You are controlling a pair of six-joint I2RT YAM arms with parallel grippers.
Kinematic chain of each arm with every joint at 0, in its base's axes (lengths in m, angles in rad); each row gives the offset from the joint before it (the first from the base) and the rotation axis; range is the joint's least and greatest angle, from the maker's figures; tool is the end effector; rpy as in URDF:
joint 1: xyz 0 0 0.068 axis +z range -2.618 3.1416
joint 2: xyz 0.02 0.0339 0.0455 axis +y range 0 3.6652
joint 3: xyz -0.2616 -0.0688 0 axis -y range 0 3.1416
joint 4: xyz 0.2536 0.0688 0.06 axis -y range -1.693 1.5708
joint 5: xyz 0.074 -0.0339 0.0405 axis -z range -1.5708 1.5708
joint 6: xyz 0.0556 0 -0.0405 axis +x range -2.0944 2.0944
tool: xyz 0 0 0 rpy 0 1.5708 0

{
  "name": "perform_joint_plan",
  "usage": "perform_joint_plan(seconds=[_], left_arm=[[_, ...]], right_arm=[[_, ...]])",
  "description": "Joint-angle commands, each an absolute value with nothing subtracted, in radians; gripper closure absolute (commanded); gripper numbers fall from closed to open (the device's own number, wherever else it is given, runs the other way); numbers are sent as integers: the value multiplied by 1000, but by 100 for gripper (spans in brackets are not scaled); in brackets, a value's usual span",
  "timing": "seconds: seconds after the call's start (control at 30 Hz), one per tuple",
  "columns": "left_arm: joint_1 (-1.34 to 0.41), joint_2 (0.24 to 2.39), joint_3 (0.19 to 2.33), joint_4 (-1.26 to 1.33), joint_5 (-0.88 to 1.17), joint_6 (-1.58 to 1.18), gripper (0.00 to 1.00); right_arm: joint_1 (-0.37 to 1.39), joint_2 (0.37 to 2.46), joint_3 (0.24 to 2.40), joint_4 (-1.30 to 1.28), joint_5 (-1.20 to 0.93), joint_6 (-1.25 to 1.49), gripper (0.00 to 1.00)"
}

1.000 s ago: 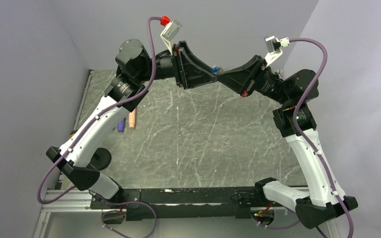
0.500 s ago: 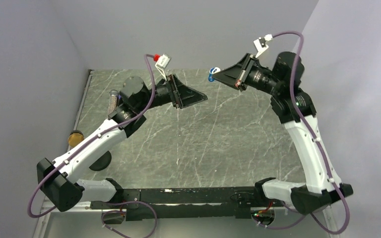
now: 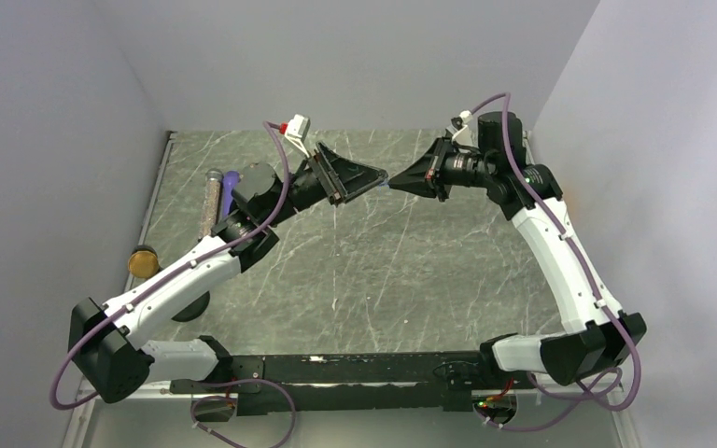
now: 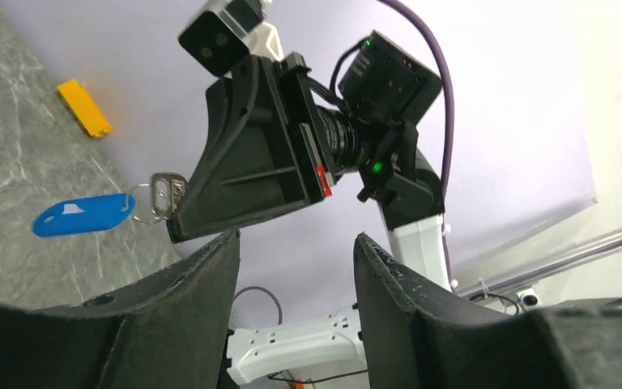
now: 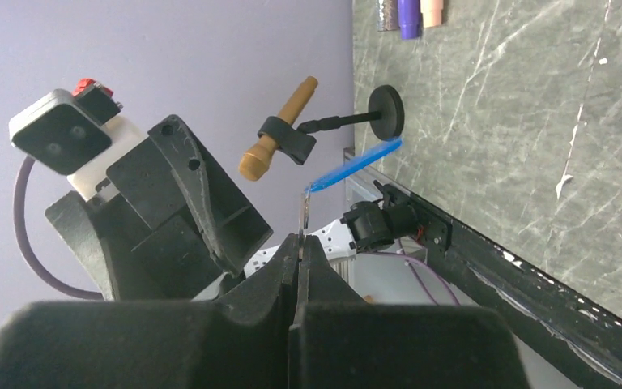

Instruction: Remove the keys from the keyring

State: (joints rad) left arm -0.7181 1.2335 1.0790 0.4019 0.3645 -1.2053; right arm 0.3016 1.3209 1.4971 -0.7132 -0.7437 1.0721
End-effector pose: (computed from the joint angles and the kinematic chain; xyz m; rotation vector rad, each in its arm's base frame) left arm 0.2244 -0.2224 0.4115 -0.0181 1.6064 -1.8111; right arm 0.2688 0.1230 0.4117 0.3951 2.3428 1.5356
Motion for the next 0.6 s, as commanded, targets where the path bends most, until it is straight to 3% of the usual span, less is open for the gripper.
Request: perform_joint_plan(seconds=[0.0, 0.33, 0.57], left_arm=[[-726, 1232, 1095, 445, 289, -1275, 41], [-733, 1264, 1170, 360, 328, -1268, 38], [-736, 1272, 1168, 412, 318, -1278, 41]], right_arm=[[298, 1256, 1459, -586, -773, 1130, 100], [295, 1201, 1453, -467, -682, 1123, 100], [295, 1193, 1442, -418, -683, 1111, 100]])
